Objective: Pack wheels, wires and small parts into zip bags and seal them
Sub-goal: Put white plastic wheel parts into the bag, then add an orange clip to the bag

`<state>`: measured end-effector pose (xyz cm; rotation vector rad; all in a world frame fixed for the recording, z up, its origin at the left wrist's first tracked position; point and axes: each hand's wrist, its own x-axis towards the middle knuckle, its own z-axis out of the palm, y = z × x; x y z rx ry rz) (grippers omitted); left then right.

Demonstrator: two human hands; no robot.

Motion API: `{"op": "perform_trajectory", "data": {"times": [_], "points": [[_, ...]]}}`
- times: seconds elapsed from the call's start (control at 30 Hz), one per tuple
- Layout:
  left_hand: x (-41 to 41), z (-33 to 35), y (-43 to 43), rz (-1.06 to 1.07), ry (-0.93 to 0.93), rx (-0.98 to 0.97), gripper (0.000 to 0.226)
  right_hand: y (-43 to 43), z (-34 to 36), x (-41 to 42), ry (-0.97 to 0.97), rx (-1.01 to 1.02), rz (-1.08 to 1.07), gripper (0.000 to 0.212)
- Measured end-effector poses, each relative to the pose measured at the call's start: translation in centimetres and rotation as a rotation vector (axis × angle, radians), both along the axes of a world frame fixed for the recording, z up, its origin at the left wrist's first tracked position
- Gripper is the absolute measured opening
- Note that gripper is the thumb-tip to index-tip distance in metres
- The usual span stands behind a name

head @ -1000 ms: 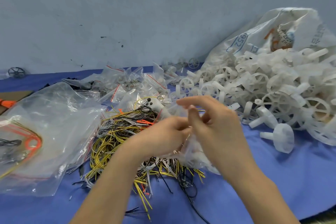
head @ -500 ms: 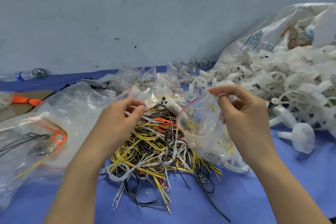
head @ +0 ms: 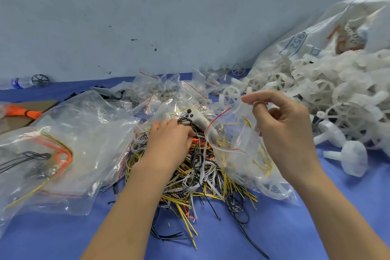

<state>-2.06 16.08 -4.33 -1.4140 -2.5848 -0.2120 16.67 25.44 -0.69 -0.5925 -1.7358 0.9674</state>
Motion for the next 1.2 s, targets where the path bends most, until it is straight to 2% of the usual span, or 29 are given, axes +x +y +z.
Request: {"op": "perform_trajectory", "data": {"times": [0.1, 0.27, 0.43, 0.7, 0.8, 1.03, 1.1, 1.2], "points": [[-0.3, -0.3, 0.3, 0.01, 0.01, 0.01, 0.019, 0.2, 0.1, 0.3, 0.006, 0.012, -0.006, 0.034], [-0.7, 0.2, -0.3, -0.021, -0.099, 0.063, 0.017, 0.3, 0.1, 0.7, 0.018, 0.001, 0.004, 0.033], [-1.5, 2.5, -1.6, -0.04, -0.335, 0.436, 0.015, 0.2, 0.3, 0.6, 0.007, 0.008, -0.001, 0.032], [-3.4, 4.5, -3.3, -0.054, -0.533, 0.945, 0.012, 0.1, 0.1, 0.4, -0.002, -0.004, -0.027, 0.034], [-3.6, 4.8, -3.7, -0.052, -0.588, 1.059, 0.014, 0.0, 0.1, 0.3, -0.003, -0.009, -0.029, 0.034], [-4.2, 4.6, -4.7, 0.022, -0.444, 0.974, 0.013, 0.0, 0.1, 0.3, -0.006, -0.006, -0.033, 0.034], [-4.5, 4.2, -4.9, 0.04, -0.463, 0.858, 0.009, 0.0, 0.1, 0.4, -0.007, -0.004, -0.031, 0.034], [-4.5, 3.1, -5.0, 0.004, -0.517, 0.571, 0.015, -0.1, 0.1, 0.4, -0.004, -0.005, -0.026, 0.034]]}}
